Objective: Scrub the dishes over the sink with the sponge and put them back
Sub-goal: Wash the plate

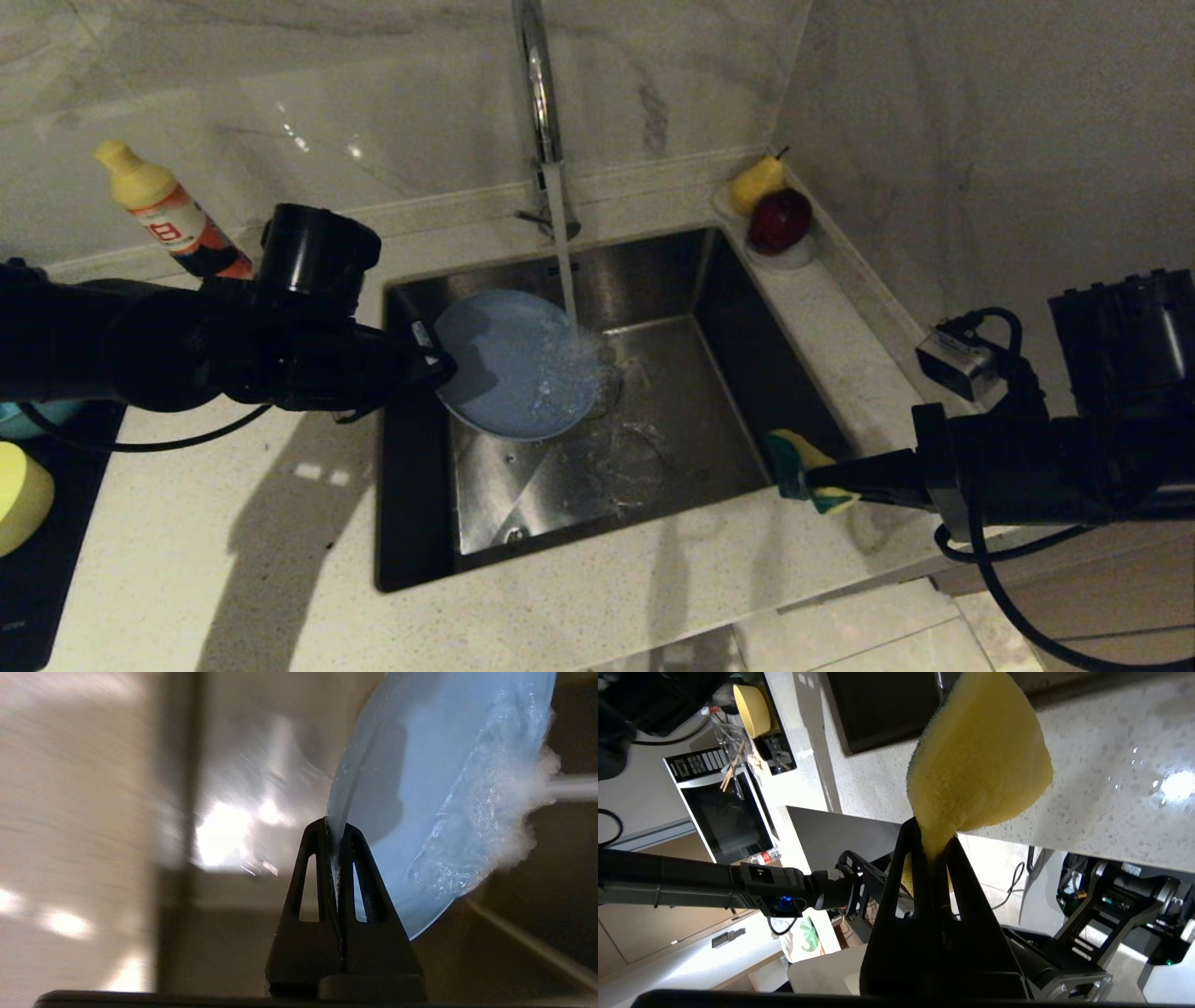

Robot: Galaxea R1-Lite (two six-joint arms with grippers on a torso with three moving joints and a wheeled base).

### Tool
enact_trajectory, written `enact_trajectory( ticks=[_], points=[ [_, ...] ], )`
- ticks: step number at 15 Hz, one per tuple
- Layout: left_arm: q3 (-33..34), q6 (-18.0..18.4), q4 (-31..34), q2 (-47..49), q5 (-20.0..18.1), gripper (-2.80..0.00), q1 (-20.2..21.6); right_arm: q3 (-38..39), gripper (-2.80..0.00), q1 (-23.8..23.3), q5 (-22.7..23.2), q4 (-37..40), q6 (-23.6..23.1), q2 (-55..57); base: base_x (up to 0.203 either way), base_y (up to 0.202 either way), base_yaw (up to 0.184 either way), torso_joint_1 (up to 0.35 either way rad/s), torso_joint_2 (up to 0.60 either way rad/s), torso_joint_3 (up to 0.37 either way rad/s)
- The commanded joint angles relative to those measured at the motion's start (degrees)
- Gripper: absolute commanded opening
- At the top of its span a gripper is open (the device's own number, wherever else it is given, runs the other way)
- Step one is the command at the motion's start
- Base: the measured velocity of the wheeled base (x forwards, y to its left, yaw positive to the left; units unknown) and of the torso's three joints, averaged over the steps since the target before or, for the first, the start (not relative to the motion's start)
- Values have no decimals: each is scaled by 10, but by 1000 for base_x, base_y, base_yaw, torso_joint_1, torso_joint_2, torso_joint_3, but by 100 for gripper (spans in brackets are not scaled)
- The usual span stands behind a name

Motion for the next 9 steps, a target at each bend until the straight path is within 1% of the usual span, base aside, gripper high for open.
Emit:
enact_trajectory(
  ticks=[1, 4, 5, 6, 8, 9],
  points=[
    [2, 28, -4, -33, 62, -280, 5, 4, -280, 0, 2, 0, 2, -2, 0, 0, 0, 0, 0, 0],
    [3, 84, -19, -68, 116, -280, 7, 11, -280, 0, 1, 0, 2, -3, 0, 0, 0, 0, 0, 0],
    [8, 113, -59, -77, 138, -280, 9, 13, -280, 0, 1, 1, 2, -3, 0, 0, 0, 0, 0, 0],
    [19, 153, -97, -86, 158, -280, 14, 17, -280, 0, 1, 0, 1, -4, 0, 0, 0, 0, 0, 0],
    [45, 213, -164, -104, 182, -280, 23, 18, -280, 0, 1, 0, 1, -6, 0, 0, 0, 0, 0, 0],
    [64, 235, -204, -115, 185, -280, 28, 13, -280, 0, 1, 0, 2, -9, 0, 0, 0, 0, 0, 0]
  ],
)
